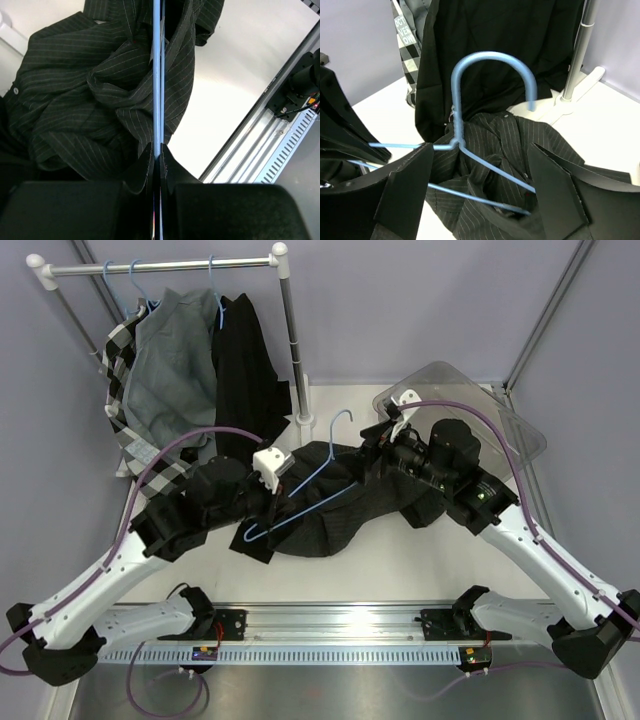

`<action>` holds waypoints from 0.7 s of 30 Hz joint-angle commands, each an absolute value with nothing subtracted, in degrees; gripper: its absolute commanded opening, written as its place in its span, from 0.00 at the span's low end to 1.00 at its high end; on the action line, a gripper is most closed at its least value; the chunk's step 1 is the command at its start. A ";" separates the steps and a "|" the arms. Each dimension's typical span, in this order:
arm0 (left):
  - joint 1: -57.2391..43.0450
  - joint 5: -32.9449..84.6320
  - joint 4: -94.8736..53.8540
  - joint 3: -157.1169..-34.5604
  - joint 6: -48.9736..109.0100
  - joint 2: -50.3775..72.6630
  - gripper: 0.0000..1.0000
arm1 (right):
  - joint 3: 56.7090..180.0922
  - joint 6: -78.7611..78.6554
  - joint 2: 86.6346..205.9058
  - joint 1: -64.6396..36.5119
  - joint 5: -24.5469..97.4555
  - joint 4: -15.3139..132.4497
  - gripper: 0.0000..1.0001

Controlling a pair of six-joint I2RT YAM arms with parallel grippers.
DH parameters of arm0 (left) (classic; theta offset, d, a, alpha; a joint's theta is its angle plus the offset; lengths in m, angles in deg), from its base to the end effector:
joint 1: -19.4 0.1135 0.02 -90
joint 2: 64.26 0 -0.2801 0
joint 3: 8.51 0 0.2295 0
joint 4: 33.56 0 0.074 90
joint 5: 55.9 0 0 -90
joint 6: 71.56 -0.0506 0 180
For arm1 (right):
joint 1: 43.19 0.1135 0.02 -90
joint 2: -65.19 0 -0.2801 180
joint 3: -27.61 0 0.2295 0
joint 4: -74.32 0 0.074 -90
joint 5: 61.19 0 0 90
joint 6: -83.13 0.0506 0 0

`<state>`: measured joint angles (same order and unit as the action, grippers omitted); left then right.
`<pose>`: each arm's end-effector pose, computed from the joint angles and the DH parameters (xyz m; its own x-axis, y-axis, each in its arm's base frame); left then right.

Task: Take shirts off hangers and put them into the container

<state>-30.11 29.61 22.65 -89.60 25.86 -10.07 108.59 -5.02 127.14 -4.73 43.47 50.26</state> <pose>0.1069 -0.1313 0.3836 -0.4188 0.2923 -0.8597 0.7547 0.6385 -0.1506 0.1704 0.1517 0.4248 -0.0944 -0.0351 -0.9949 -0.7965 0.6022 0.0543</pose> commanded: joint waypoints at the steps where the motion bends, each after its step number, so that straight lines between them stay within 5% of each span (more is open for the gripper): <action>1: -29.99 32.43 20.88 -86.79 27.83 -15.46 0.00 | 108.07 -5.29 124.52 -4.61 43.49 49.59 0.91; 21: -29.99 51.15 37.05 -85.01 34.17 -29.11 0.00 | 96.73 2.71 120.91 -4.61 29.87 45.81 0.97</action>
